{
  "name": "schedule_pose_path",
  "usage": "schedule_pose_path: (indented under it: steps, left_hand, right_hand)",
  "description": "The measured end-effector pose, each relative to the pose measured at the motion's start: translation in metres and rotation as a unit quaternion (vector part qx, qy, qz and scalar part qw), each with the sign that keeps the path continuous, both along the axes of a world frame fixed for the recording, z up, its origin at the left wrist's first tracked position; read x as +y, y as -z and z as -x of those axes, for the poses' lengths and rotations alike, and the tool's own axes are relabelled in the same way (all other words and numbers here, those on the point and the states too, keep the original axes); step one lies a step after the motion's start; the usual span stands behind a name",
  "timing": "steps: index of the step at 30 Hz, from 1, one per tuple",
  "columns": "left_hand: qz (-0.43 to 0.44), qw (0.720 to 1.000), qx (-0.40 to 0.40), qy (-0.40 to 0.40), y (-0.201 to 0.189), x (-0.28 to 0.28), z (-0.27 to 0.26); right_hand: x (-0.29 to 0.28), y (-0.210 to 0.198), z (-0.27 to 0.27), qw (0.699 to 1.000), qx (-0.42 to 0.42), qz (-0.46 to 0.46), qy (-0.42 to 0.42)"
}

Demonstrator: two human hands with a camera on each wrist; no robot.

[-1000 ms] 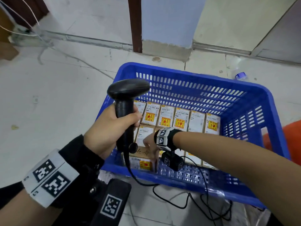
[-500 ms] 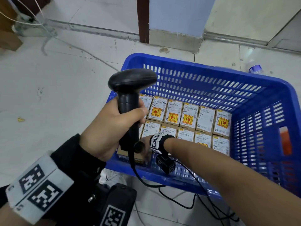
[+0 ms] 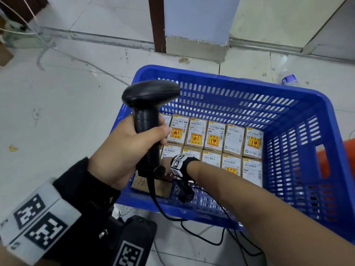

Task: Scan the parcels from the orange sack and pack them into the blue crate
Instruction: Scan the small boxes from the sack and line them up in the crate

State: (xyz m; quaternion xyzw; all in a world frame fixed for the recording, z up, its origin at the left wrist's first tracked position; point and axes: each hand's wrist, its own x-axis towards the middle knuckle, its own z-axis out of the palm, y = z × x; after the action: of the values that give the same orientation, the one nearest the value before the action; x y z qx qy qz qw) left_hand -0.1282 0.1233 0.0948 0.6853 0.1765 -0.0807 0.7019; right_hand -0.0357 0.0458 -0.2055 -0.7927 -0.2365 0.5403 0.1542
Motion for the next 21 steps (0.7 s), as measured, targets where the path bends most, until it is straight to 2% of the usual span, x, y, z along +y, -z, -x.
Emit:
schedule_pose_path:
  steps: [3, 5, 10, 13, 16, 21]
  left_hand:
    - [-0.005, 1.0, -0.005, 0.009, 0.0, -0.007, -0.004]
    - [-0.012, 1.0, -0.009, 0.021, 0.0, -0.013, -0.007]
    - [-0.02, 0.998, -0.011, 0.05, 0.0, -0.04, -0.012]
    - [-0.028, 0.995, -0.022, 0.098, -0.003, -0.061, -0.01]
    - [-0.034, 0.991, -0.025, 0.125, -0.005, -0.082, -0.009]
    - [-0.04, 0.988, -0.033, 0.147, -0.009, -0.136, -0.009]
  right_hand:
    - [-0.012, -0.013, -0.012, 0.992, 0.08, -0.025, 0.096]
    - [-0.03, -0.024, -0.025, 0.985, 0.094, -0.041, 0.141]
    - [-0.102, -0.058, -0.045, 0.97, 0.061, -0.053, 0.231]
    - [-0.151, -0.086, -0.045, 0.955, 0.004, -0.076, 0.288]
    - [-0.203, -0.12, -0.037, 0.913, -0.013, -0.128, 0.387]
    - [-0.285, -0.181, -0.01, 0.809, -0.069, -0.235, 0.535]
